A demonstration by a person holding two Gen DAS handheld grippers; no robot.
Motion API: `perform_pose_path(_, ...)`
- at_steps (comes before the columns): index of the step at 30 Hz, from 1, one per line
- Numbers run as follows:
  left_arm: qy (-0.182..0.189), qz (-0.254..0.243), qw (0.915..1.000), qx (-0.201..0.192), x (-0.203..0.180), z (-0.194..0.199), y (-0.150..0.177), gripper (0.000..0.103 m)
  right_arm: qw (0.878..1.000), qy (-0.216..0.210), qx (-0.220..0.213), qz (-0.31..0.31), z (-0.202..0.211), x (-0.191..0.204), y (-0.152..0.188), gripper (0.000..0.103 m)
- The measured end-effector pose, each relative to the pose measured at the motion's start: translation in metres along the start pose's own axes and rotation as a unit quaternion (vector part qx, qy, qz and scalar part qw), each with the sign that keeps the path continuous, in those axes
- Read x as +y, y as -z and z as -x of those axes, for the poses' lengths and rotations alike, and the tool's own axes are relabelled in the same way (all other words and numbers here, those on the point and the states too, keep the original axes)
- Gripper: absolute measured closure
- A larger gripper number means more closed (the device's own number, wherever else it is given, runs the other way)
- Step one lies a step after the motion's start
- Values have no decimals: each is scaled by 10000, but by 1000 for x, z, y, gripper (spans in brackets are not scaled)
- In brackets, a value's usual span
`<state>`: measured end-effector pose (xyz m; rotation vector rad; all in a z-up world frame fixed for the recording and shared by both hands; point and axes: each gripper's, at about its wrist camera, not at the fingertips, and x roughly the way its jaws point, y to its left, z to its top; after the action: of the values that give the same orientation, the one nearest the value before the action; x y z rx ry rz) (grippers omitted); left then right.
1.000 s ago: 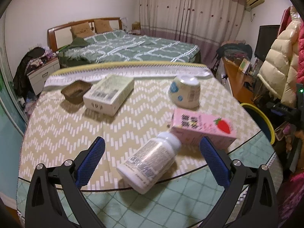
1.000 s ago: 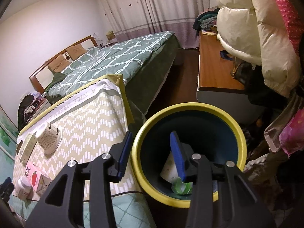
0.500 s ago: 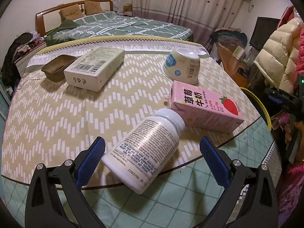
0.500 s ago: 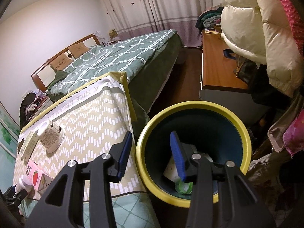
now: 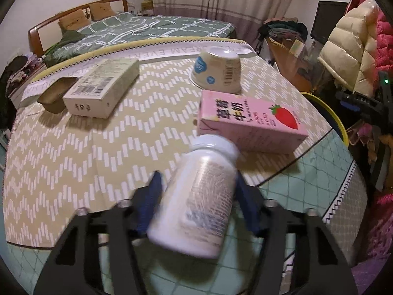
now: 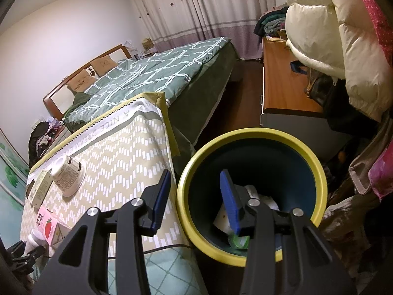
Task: Collect trash
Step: 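Grasp the white pill bottle with the left gripper, then carry the pill bottle with the left gripper over the yellow bin and release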
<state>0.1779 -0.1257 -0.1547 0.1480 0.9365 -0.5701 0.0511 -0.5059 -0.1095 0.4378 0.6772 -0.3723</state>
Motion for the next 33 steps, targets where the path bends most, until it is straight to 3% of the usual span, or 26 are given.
perform_pose_path(9, 172, -151, 9997, -91, -23, 21, 0, 56, 9999, -64, -57, -67, 8, -6, 5, 63)
perform_pose_path(19, 715, -760, 9937, -406, -92, 38, -31, 56, 9996, -3, -281, -94, 37, -24, 11, 63)
perform_pose_path(33, 1489, -1429, 9783, -172, -223, -24, -112, 56, 9971, 492, -469, -336, 71, -91, 23, 63)
